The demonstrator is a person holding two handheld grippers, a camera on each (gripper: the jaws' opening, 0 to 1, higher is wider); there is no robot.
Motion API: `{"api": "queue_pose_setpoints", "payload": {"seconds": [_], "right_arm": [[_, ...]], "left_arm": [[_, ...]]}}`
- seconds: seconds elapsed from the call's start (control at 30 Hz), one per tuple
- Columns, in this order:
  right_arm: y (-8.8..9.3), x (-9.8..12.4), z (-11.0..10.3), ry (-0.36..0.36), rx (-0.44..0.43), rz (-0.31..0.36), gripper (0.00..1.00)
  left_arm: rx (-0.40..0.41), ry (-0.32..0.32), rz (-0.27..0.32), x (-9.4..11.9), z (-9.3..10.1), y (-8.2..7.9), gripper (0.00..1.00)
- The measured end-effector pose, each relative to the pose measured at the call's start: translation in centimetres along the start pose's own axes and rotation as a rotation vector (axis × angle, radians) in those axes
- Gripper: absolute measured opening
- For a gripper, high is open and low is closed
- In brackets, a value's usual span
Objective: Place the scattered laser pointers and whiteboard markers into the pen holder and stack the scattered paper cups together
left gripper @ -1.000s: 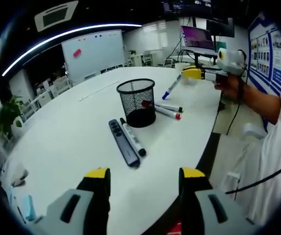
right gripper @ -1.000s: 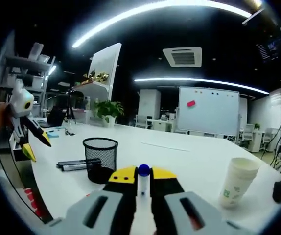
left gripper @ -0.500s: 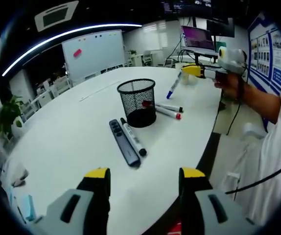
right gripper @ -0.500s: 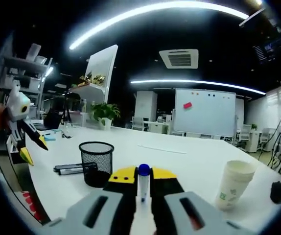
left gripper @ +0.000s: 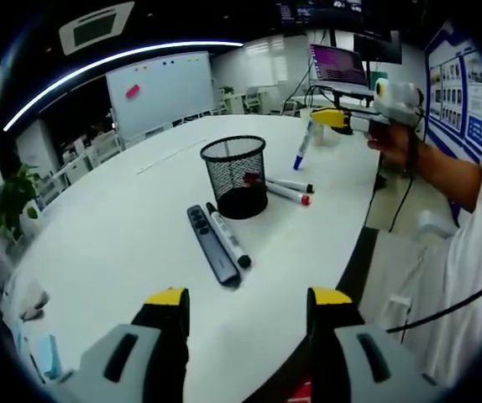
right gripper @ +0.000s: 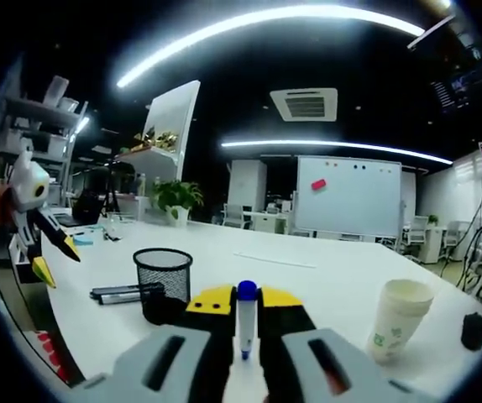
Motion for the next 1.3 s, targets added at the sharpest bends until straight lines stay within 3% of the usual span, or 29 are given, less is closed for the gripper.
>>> {"api": "queue_pose_setpoints", "payload": {"seconds": [1.3], "right_arm": [[-0.46, -0.22, 0.19, 0.004, 0.007, 0.003, 0.11]], "left_arm": [[0.001, -0.002, -0.003, -0.04, 0.08, 0.03, 0.56]]}}
Point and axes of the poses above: the point that each gripper's makers call its tool centre point, and the gripper's own axes: x roughly backward along the fingers, z roughly to its right, y roughly out of its underside, the point moved 2 cm from there along x, roughly backward along the fingers, and after that the axes turned 6 degrees about z, right-handed, at the moved point
